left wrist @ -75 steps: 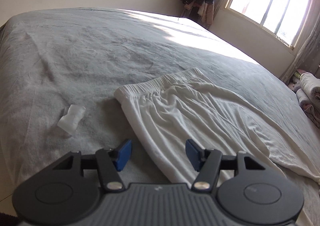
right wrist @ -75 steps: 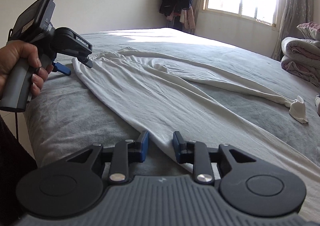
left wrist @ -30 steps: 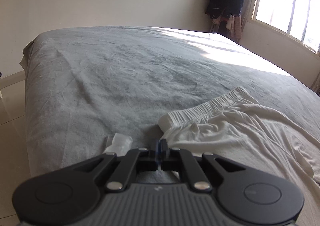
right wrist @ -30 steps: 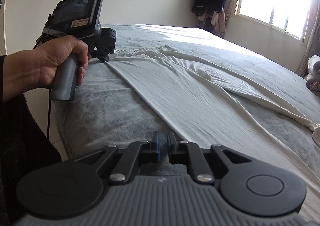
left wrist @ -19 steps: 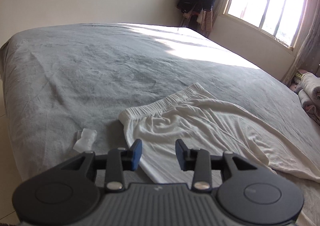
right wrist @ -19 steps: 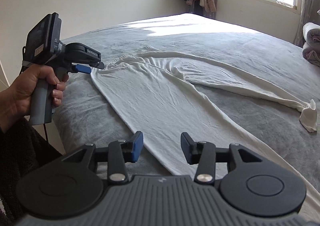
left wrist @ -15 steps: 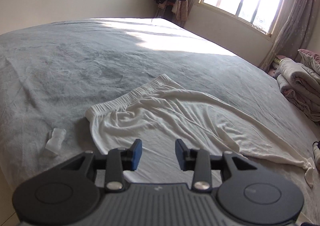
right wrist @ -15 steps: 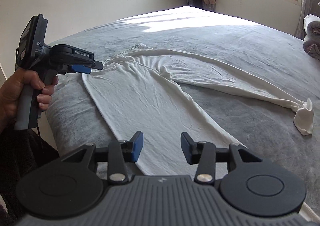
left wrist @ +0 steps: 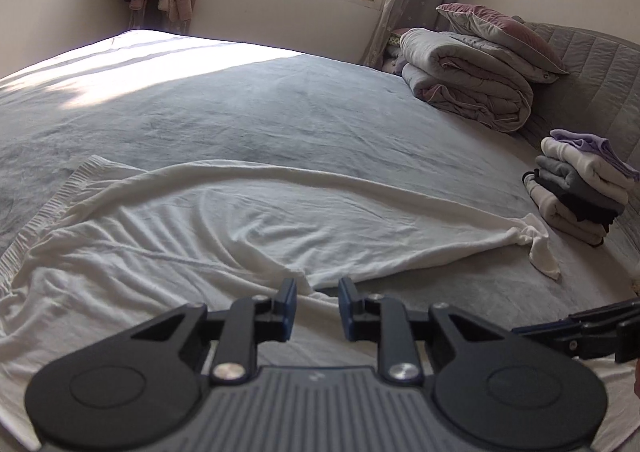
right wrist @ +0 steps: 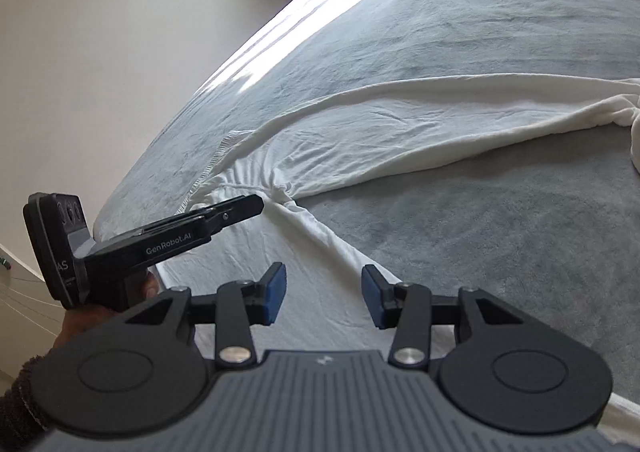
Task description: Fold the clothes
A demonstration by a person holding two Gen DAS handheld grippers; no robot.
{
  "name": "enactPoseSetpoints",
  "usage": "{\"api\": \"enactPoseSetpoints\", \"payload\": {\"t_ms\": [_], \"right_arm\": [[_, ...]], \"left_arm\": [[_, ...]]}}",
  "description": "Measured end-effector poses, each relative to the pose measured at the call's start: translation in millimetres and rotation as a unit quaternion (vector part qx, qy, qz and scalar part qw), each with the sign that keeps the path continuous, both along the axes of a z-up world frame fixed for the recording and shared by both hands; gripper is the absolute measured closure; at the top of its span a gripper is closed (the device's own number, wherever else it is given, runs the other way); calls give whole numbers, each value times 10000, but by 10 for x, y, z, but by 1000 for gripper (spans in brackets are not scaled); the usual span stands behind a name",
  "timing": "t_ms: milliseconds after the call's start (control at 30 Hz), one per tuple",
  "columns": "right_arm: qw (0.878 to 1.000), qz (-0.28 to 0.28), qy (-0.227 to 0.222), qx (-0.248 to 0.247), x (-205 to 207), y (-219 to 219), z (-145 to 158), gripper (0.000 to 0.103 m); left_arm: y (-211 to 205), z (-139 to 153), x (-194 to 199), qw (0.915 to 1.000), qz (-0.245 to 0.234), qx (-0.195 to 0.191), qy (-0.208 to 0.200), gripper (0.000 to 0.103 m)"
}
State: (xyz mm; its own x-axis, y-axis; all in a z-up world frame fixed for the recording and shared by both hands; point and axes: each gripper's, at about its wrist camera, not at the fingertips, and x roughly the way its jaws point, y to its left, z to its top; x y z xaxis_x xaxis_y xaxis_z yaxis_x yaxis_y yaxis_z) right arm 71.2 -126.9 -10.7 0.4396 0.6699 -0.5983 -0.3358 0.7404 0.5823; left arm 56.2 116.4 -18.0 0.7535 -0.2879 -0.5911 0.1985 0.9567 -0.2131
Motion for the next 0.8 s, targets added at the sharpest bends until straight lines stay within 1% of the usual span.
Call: {"api": "enactPoseSetpoints", "payload": {"t_ms": [100,200,300,333,367,400,467,533,733,800], "right_arm": [[9985,-198,373,350,291,55,-114,57],[9954,-434,653,555,578,137,-267,57],[9915,-649,786,803,758,182,-381,57],[9898,-740,791,924,801,181,-402,60],[9895,-799,772,925,833,187,-411,68],[9891,-858,754,926,866,193,-420,72],[9889,-966,718,869,917,201,-430,91],[9900,-1033,652,712,966,222,-426,100],[9932,-1062,197,428,1104,268,-259,100],[9930,-1112,67,402,1160,265,-193,100]], "left_arm": [[-80,-102,114,9997,-210,78,132,84],[-104,-113,131,9987,-482,160,24,84],[-78,-115,142,9975,-693,129,-68,84],[-66,-119,151,9973,-730,93,-84,84],[-55,-124,163,9971,-755,51,-101,84],[-44,-130,174,9969,-781,9,-119,84],[-26,-145,196,9964,-832,-90,-152,84],[-23,-173,219,9958,-878,-205,-164,84],[-41,-229,228,9958,-892,-151,-131,83],[-32,-227,224,9958,-887,-167,-129,83]]}}
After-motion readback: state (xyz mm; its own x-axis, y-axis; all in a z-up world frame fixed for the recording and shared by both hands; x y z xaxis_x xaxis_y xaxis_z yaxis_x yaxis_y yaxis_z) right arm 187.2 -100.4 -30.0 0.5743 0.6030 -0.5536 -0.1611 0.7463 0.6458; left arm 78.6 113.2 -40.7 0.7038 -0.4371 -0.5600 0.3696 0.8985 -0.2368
